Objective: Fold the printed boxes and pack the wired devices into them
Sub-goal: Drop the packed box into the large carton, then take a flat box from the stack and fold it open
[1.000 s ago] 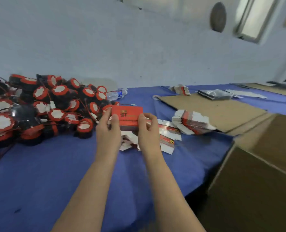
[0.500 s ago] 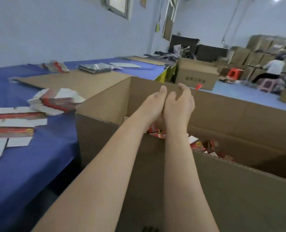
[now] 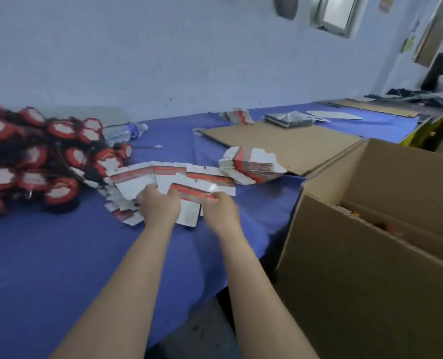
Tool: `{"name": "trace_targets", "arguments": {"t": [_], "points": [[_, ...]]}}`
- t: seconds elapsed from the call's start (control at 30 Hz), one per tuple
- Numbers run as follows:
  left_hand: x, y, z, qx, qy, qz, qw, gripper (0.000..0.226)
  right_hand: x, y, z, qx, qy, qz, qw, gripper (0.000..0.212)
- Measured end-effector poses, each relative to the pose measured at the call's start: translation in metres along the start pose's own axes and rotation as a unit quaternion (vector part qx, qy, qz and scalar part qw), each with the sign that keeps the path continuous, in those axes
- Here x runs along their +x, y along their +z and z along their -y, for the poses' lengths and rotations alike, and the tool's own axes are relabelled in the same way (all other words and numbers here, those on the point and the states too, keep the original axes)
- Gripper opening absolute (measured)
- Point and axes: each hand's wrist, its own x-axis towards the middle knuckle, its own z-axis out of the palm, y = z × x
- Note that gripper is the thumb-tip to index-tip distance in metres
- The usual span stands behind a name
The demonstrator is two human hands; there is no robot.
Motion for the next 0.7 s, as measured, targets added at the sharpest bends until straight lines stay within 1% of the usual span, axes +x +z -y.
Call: {"name": "trace_targets", "arguments": {"t": [0.07, 0.13, 0.2, 0.27, 0.33, 0.4, 0.5, 0.6, 0.7], "points": [[0.007, -0.003, 0.015, 0.035, 0.002, 0.045, 0.998, 0.045, 0.013, 0.017, -0.009, 0.022, 0.038, -0.022, 0.999, 0.029], [0.012, -0.002, 0.024, 0.059, 0.011, 0.068, 0.996, 0.041, 0.025, 0.024, -0.015, 0.044, 0.057, -0.051, 0.996, 0.029], [0.017, -0.003, 0.026, 0.078, 0.017, 0.059, 0.995, 0.039, 0.036, 0.023, -0.018, 0.090, 0.094, -0.080, 0.988, 0.027], [0.023, -0.008, 0.023, 0.098, 0.030, 0.048, 0.994, 0.039, 0.043, 0.019, -0.018, 0.135, 0.105, -0.106, 0.980, 0.024], [0.028, -0.016, 0.019, 0.117, 0.059, 0.046, 0.990, 0.041, 0.043, 0.017, -0.012, 0.147, 0.063, -0.122, 0.980, 0.020], [0.029, -0.028, 0.013, 0.107, 0.088, 0.025, 0.990, 0.046, 0.037, 0.023, 0.002, 0.181, -0.005, -0.134, 0.974, 0.024], [0.026, -0.051, 0.003, 0.012, 0.113, -0.046, 0.992, 0.046, 0.019, 0.044, 0.033, 0.257, -0.079, -0.108, 0.957, 0.029], [0.027, -0.082, -0.001, -0.091, 0.089, -0.097, 0.987, 0.055, 0.003, 0.072, 0.061, 0.269, -0.121, -0.093, 0.951, 0.033], [0.033, -0.117, 0.006, -0.135, 0.104, -0.159, 0.972, 0.048, -0.016, 0.104, 0.084, 0.264, -0.169, -0.065, 0.948, 0.034]]}}
